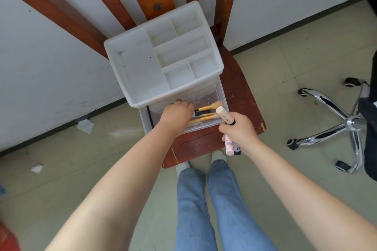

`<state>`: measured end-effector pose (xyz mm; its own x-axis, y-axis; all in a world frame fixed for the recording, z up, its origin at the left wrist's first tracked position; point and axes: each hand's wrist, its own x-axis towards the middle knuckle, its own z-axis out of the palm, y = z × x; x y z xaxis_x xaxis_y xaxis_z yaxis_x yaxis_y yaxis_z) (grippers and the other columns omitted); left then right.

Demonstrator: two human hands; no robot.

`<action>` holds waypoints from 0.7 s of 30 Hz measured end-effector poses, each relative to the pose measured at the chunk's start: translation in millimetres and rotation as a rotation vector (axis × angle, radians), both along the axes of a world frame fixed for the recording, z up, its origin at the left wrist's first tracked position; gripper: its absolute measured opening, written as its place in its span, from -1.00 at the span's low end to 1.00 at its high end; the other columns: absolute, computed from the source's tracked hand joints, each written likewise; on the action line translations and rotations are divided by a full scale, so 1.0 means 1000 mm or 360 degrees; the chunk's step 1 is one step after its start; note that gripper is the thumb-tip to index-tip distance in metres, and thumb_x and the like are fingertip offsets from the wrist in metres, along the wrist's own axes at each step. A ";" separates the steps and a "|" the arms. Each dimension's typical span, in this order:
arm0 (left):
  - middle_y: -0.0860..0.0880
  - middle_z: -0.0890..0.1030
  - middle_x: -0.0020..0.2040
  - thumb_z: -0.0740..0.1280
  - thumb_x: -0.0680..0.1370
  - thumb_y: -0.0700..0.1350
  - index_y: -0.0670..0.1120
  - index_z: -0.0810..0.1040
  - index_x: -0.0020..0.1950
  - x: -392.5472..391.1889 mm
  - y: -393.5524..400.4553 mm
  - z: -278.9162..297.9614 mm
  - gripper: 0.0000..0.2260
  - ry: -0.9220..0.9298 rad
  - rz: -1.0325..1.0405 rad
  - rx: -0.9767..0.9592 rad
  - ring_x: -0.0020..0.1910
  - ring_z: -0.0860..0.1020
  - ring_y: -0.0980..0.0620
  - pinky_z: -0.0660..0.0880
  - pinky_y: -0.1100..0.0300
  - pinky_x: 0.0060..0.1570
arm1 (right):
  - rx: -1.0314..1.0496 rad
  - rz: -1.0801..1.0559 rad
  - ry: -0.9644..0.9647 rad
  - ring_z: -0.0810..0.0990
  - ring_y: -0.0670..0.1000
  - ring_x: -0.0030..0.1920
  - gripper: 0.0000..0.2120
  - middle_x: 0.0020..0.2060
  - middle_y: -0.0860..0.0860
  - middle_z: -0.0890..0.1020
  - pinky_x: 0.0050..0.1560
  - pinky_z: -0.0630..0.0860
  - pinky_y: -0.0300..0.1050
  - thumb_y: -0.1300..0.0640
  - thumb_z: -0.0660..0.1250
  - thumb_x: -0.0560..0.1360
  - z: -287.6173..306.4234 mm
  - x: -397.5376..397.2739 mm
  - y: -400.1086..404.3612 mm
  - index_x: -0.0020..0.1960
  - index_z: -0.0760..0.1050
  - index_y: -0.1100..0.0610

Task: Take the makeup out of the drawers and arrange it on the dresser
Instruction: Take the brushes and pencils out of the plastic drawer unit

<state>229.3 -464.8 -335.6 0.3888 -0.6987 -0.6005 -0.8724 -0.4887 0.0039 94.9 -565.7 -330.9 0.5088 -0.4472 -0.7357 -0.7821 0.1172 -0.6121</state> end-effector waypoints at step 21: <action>-0.14 0.51 0.19 0.13 0.59 -0.23 -0.17 0.40 0.25 0.010 -0.002 -0.001 -0.75 -0.0070 -0.0343 0.0059 0.17 0.45 -0.12 0.44 0.09 0.05 | 0.0023 -0.0072 -0.0137 0.51 0.15 -0.17 -0.73 -0.32 0.04 0.42 -0.11 0.45 -0.05 0.33 0.27 0.42 0.000 0.004 0.000 -0.32 0.35 0.02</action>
